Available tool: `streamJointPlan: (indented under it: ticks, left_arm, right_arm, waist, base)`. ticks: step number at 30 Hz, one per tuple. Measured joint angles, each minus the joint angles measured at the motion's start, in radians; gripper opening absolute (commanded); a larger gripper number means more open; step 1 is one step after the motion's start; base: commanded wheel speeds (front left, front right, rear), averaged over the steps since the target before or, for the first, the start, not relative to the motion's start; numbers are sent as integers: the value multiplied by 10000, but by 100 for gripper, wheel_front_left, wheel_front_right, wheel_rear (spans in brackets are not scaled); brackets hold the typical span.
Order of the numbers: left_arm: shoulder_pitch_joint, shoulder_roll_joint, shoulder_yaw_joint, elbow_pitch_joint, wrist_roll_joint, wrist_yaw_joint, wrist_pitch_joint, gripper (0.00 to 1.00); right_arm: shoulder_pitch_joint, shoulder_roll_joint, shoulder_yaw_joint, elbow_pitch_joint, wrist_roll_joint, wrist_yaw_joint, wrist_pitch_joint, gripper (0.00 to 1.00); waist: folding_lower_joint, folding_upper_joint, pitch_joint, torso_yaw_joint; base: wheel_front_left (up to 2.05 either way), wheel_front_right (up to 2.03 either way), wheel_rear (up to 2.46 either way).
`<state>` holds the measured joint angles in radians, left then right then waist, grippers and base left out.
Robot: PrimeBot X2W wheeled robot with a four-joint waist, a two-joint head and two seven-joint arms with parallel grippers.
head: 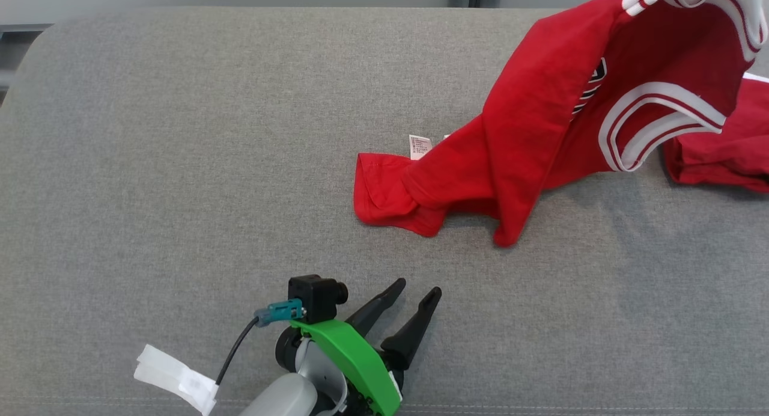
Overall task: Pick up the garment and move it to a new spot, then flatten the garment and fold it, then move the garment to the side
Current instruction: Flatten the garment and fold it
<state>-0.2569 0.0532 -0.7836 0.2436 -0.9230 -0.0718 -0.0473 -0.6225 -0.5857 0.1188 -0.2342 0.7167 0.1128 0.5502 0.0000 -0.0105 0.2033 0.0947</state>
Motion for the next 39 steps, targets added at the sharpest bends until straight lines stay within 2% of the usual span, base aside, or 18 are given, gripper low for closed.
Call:
streamJointPlan:
  ticks: [11, 16, 22, 30, 35, 39]
  left_arm:
    - [-277, -29, -631, -12, -207, -326, -393, 100]
    - [-469, -27, -786, -8, -608, -389, -520, 100]
    - [-631, -31, -1241, -276, -1354, -426, -819, 100]
    - [-763, -31, -1668, -280, -2013, -431, -1124, 100]
    - [-765, -29, -1908, -265, -2493, -485, -1312, 100]
    - [-765, -29, -1948, -213, -2658, -502, -1430, 100]
  right_arm:
    - [9, -86, 531, -552, 742, -6, 1430, 0]
    - [-396, -113, 876, -1246, 1091, 2, 2054, 0]
    - [-1429, -58, 1436, -1737, 1615, 2, 2959, 0]
    - [-2615, 255, 1827, -1670, 2088, -4, 3793, 0]
    - [-3375, 696, 1722, -1179, 2364, -449, 4025, 0]
    - [-3508, 704, 1634, -307, 2211, -721, 4121, 0]
  waist:
    - [0, 0, 325, -161]
    - [0, 0, 329, -96]
    - [1, 0, 266, 257]
    - [0, 0, 110, 931]
    - [0, 0, -43, 1512]
    - [0, 0, -185, 1967]
  base:
    - [0, 0, 0]
    - [0, 0, 0]
    - [0, 0, 0]
    - [0, 0, 0]
    - [0, 0, 0]
    - [0, 0, 0]
